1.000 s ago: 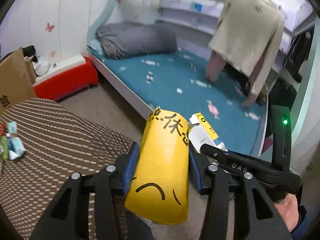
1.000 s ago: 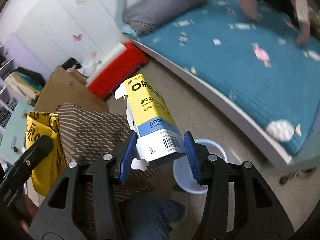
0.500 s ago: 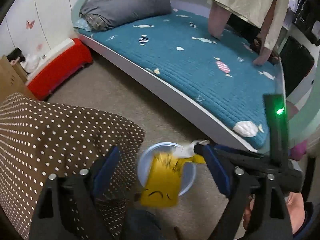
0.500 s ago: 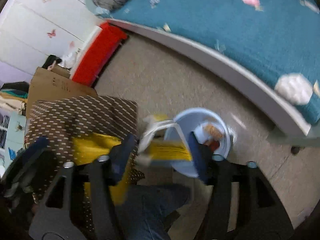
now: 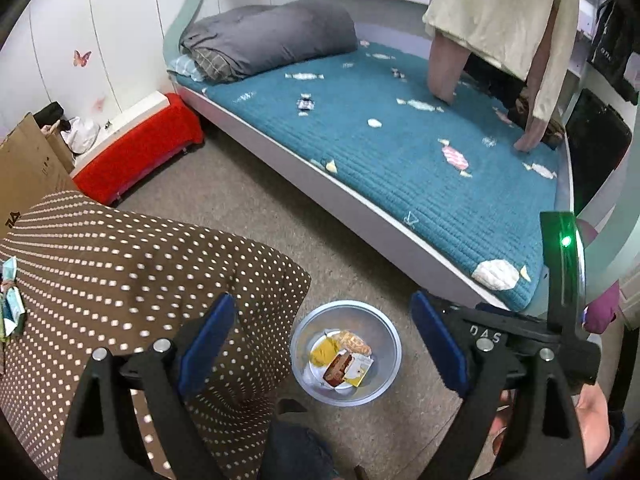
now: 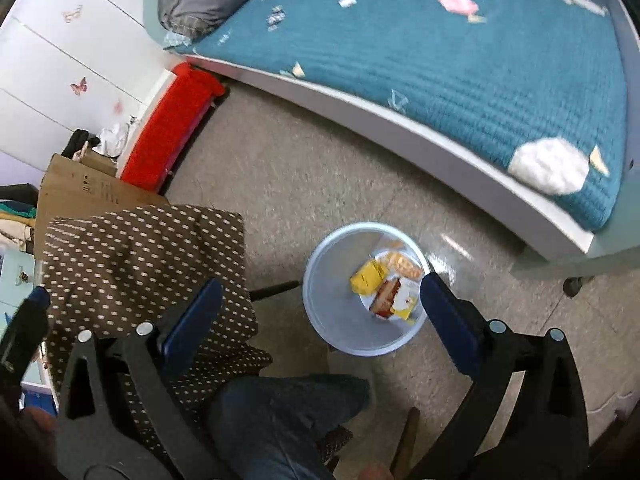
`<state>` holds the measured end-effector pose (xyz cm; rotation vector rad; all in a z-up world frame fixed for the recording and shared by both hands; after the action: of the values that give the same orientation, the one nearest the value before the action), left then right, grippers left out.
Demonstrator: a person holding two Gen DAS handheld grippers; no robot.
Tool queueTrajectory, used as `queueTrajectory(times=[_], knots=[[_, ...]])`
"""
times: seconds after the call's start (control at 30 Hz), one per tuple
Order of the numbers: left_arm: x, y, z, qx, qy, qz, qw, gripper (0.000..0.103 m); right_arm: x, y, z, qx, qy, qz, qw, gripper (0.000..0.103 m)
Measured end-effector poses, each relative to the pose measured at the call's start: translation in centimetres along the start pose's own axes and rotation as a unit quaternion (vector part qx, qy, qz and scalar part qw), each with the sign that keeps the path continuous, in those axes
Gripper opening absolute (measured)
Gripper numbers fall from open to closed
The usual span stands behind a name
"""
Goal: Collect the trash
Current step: 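Move both tools back over the table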
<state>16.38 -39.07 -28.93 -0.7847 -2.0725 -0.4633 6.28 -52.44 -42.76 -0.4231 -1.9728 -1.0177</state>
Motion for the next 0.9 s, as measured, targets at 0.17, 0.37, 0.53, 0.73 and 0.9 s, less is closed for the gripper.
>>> queueTrajectory(times=[0.17, 0.37, 0.53, 0.73, 0.9], knots=[[2.5, 0.9, 0.2, 0.003, -0.022, 0.001, 0.9998, 0.088, 3.1, 2.9, -0.3, 0.031, -0.034, -0.017, 0.999, 0.097], [6.3, 3.3, 0.3, 0.017, -0.062, -0.011, 0.9978, 0.088, 6.6, 7.4, -0.3, 0.072, -0.064, -0.031, 0.995, 0.097], [9.6, 5.3, 0.7, 0.020, -0.094, -0.021, 0.9952, 0.088, 9.0, 11.6, 0.1, 0.112, -0.083, -0.049, 0.989, 0.097], [13.6, 9.1, 2.0, 0.020, -0.132, -0.058, 0.9894, 0.088, 11.3, 18.0, 1.6, 0.175, -0.101, -0.077, 0.976, 0.097], [16.3, 13.5, 3.7, 0.051, -0.153, -0.076, 0.9840, 0.088, 12.0, 23.6, 3.6, 0.237, -0.105, -0.090, 0.962, 0.097]])
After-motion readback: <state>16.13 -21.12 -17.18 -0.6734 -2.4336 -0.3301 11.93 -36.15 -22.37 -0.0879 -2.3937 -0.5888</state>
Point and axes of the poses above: each gripper's, at about its wrist camera, not at the fingertips, and x roughly against the way its jaws point, y to its left, z to its underside, the point moved 1 cm from there along -x, roughly the way its jaws point, and after that the axes turned 2 degrees about -z, right-handed, at the moved point
